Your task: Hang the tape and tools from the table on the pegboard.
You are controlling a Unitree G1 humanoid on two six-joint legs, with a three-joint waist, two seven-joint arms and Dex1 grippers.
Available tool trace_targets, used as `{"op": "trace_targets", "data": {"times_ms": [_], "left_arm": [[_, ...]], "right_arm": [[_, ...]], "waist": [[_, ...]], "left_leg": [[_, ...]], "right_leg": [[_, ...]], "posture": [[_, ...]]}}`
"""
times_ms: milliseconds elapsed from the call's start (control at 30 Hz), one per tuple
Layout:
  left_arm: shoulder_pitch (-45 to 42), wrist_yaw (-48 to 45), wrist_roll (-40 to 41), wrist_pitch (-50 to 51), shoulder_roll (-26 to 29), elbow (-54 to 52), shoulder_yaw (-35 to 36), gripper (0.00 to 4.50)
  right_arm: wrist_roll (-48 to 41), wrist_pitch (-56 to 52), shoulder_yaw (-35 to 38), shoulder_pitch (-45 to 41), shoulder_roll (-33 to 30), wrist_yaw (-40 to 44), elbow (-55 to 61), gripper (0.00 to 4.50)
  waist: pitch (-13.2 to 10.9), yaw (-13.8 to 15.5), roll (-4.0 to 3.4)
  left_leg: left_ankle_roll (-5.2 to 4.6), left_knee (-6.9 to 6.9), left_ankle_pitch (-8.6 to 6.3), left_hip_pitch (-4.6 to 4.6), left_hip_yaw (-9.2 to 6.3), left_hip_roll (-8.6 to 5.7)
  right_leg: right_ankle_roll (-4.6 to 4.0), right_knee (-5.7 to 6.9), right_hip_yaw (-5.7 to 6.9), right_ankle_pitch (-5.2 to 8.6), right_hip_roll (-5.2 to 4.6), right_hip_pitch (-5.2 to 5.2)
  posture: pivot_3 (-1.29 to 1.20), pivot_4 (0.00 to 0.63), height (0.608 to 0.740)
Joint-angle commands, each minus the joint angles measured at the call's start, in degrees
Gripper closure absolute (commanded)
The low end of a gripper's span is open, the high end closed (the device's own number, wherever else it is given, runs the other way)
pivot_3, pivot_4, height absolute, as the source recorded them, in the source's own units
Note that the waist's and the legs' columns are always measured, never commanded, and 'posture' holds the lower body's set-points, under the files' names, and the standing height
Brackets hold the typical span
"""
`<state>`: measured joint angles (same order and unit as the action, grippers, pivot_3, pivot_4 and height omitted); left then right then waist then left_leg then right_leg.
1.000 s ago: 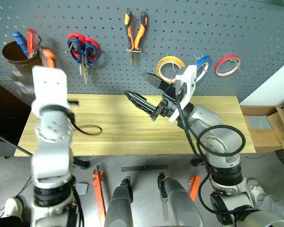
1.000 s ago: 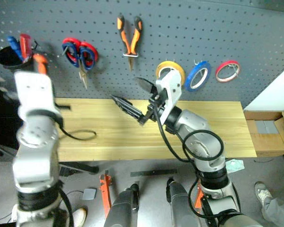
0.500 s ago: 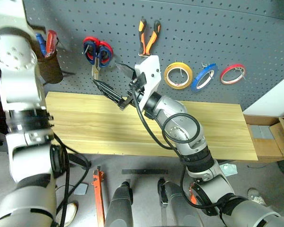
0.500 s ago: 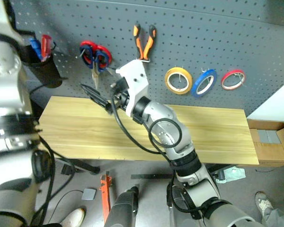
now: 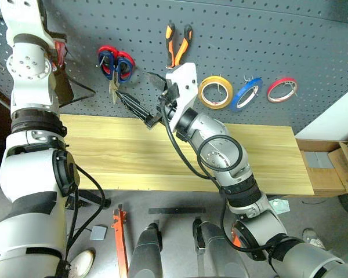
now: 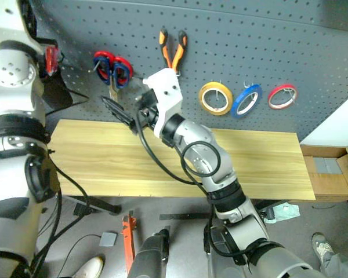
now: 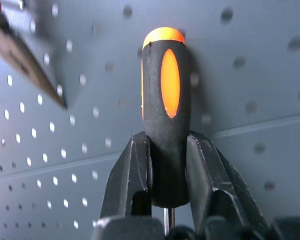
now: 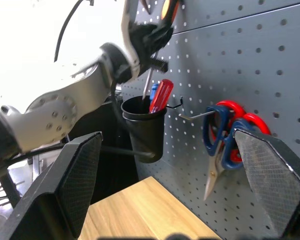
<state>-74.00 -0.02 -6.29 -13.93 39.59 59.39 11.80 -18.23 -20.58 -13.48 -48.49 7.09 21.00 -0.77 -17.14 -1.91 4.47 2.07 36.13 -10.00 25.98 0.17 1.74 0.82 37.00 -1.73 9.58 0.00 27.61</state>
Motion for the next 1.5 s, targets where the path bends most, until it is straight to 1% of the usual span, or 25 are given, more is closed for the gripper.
{"op": "trace_targets", "data": {"times_ms": [33, 233, 467, 533, 633, 800, 833, 867, 1100, 1233, 1500], "left_arm": [[4.1, 1.8, 2.2, -0.7, 1.2, -4.3, 2.2, 3.88], [16.5, 3.8, 5.0, 7.1, -0.1, -21.3, 5.3, 3.88], [26.2, 5.8, 6.7, 19.0, -0.5, -38.9, 8.7, 3.88], [28.6, 6.4, 7.1, 21.8, -1.2, -43.2, 9.4, 3.15], [31.1, 6.6, 7.9, 24.9, -2.8, -47.4, 9.7, 2.27], [31.1, 6.5, 8.0, 27.4, -3.5, -49.1, 9.7, 0.52], [30.9, 6.5, 8.0, 27.7, -3.6, -49.1, 9.6, 0.2], [30.7, 6.5, 8.0, 28.0, -3.7, -49.0, 9.6, 0.01], [28.3, 5.6, 7.9, 28.4, -4.4, -47.3, 8.2, 0.01], [24.9, 4.0, 8.4, 27.7, -4.0, -43.1, 7.6, 0.01], [10.8, -1.8, 6.7, 18.9, 0.3, -20.6, 4.0, 0.01]], "right_arm": [[-0.4, -0.6, 0.6, 0.7, 0.6, 0.1, 3.6, 0.0], [0.1, -1.0, 0.5, 1.9, 0.1, 0.5, 3.9, 0.0], [0.7, -0.3, 0.4, 2.3, 0.3, 1.7, 2.9, 0.0], [0.9, -0.4, 0.5, 2.4, 0.3, 1.8, 2.8, 0.0], [1.0, -1.0, 0.5, 2.8, -0.1, 2.3, 3.6, 0.0], [0.7, -2.1, 0.9, 3.3, -0.5, 2.2, 4.9, 0.0], [0.7, -2.3, 1.0, 3.5, -0.5, 2.1, 5.0, 0.0], [0.8, -2.4, 1.0, 3.6, -0.6, 2.1, 5.1, 0.0], [1.0, -2.7, 0.8, 4.3, -0.5, 1.5, 5.6, 0.0], [0.8, -2.9, 1.0, 4.5, -0.4, 1.2, 5.7, 0.0], [0.9, -3.4, 1.6, 4.6, -0.5, 0.8, 5.4, 0.0]], "waist": [[0.0, -0.1, 0.0], [0.0, -0.2, 0.0], [0.1, 0.0, 0.06], [0.2, 0.0, 0.05], [0.3, 0.2, 0.05], [0.4, 0.4, 0.13], [0.5, 0.4, 0.12], [0.7, 0.4, 0.14], [1.2, 0.4, 0.13], [1.3, 0.4, 0.13], [1.3, 0.4, 0.15]], "left_leg": [[0.0, 0.0, 0.0, 0.0, 0.0, 0.01], [0.02, 0.0, 0.01, 0.02, -0.03, 0.16], [0.01, 0.03, 0.01, -0.03, -0.04, 0.13], [0.02, 0.03, 0.01, -0.08, -0.04, 0.12], [0.03, 0.03, 0.03, -0.1, -0.1, 0.12], [0.04, 0.18, 0.13, -0.1, -0.22, 0.09], [0.03, 0.22, 0.13, -0.11, -0.25, 0.1], [0.02, 0.25, 0.14, -0.11, -0.25, 0.1], [0.09, 0.28, 0.3, -0.11, -0.28, 0.16], [0.08, 0.28, 0.43, -0.11, -0.31, 0.17], [0.11, 0.28, 0.66, -0.11, -0.33, 0.16]], "right_leg": [[-0.01, 0.0, 0.0, -0.01, 0.0, 0.0], [-0.04, 0.02, -0.01, -0.03, -0.05, 0.01], [-0.04, 0.04, -0.05, -0.04, -0.14, -0.07], [-0.04, 0.07, -0.03, -0.04, -0.12, -0.09], [-0.06, 0.11, 0.03, -0.05, -0.1, -0.1], [-0.18, 0.06, 0.29, -0.13, -0.11, -0.28], [-0.19, 0.05, 0.35, -0.13, -0.12, -0.32], [-0.2, 0.05, 0.4, -0.14, -0.13, -0.35], [-0.29, 0.06, 0.72, -0.19, -0.12, -0.46], [-0.33, 0.07, 0.77, -0.22, -0.11, -0.48], [-0.42, 0.07, 0.86, -0.33, -0.04, -0.51]], "posture": [[-0.04, 0.213, 0.74], [0.0, 0.208, 0.74], [0.02, 0.199, 0.74], [0.02, 0.199, 0.74], [0.02, 0.198, 0.74], [0.02, 0.195, 0.74], [0.02, 0.195, 0.74], [0.01, 0.193, 0.74], [0.01, 0.19, 0.74], [0.01, 0.19, 0.74], [0.01, 0.19, 0.74]]}}
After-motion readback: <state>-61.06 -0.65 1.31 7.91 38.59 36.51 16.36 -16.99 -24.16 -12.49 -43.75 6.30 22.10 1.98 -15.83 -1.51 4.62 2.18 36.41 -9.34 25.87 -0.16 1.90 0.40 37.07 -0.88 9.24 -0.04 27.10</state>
